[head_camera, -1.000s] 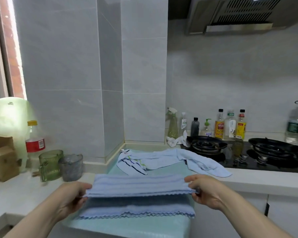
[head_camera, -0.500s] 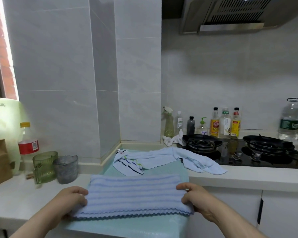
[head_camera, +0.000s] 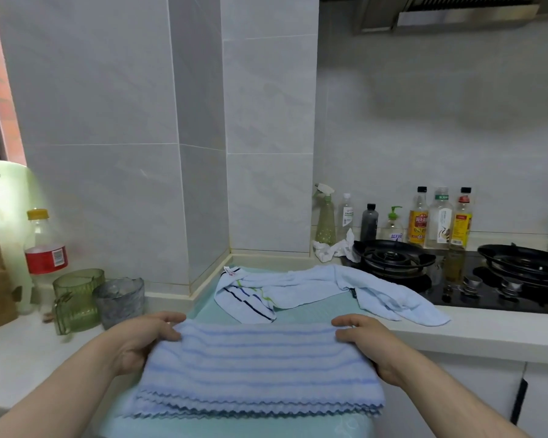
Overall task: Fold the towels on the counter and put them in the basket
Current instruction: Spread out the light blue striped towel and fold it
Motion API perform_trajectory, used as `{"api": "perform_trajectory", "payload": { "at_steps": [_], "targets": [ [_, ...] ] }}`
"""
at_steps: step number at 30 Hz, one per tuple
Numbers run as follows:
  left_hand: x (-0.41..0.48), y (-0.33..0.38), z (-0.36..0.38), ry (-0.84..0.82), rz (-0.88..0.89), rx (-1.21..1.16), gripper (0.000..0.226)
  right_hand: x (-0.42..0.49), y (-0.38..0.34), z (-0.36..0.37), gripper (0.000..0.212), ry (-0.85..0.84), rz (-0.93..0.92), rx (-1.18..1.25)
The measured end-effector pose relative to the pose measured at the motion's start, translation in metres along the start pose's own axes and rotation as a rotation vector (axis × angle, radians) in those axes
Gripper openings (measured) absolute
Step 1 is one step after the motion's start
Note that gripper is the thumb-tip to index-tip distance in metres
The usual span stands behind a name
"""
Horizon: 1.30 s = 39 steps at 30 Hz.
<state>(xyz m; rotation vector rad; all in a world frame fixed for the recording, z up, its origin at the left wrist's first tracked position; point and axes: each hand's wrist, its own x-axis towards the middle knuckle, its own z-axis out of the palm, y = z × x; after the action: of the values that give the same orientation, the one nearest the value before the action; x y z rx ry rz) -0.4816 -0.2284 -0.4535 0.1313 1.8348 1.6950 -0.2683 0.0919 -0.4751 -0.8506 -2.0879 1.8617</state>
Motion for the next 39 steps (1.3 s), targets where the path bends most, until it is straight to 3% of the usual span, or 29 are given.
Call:
{"api": "perform_trajectory", "payload": {
  "at_steps": [5,10,15,20,22,25,27,30,34,39],
  "targets": [
    [0.004,0.007,-0.001,-0.062,-0.005,-0.009,0.055,0.007,0.006,-0.004,0.028,0.003,-0.009,-0.004],
    [0.006,0.009,0.006,-0.048,0.009,-0.052,0.043,0.005,0.01,-0.005,0.031,-0.011,-0.013,0.034],
    [0.011,0.001,0.005,0.032,-0.013,-0.217,0.05,0.006,0.011,-0.003,0.036,-0.005,-0.012,0.046],
    [0.013,-0.011,0.01,0.17,0.118,-0.316,0.044,0.01,0.014,0.001,0.046,-0.037,-0.042,0.025],
    [0.014,-0.016,0.012,0.24,0.185,-0.196,0.044,0.012,0.016,0.001,0.051,-0.039,-0.059,-0.026],
    [0.012,-0.021,0.014,0.373,0.336,0.301,0.051,0.01,0.016,0.0,0.049,-0.01,-0.075,-0.049],
    [0.01,-0.021,0.016,0.36,0.331,0.484,0.06,0.008,0.017,-0.002,0.047,0.016,-0.083,-0.044],
    [0.004,-0.016,0.011,0.286,0.206,0.466,0.06,0.006,0.019,-0.004,0.04,0.049,-0.086,-0.055],
    [-0.011,-0.014,0.002,0.402,0.216,0.372,0.058,0.001,0.022,-0.006,0.035,0.074,-0.09,0.003],
    [-0.032,-0.022,0.002,0.249,0.165,0.416,0.048,-0.029,0.026,-0.009,0.045,-0.029,-0.113,-0.067]
  ]
}}
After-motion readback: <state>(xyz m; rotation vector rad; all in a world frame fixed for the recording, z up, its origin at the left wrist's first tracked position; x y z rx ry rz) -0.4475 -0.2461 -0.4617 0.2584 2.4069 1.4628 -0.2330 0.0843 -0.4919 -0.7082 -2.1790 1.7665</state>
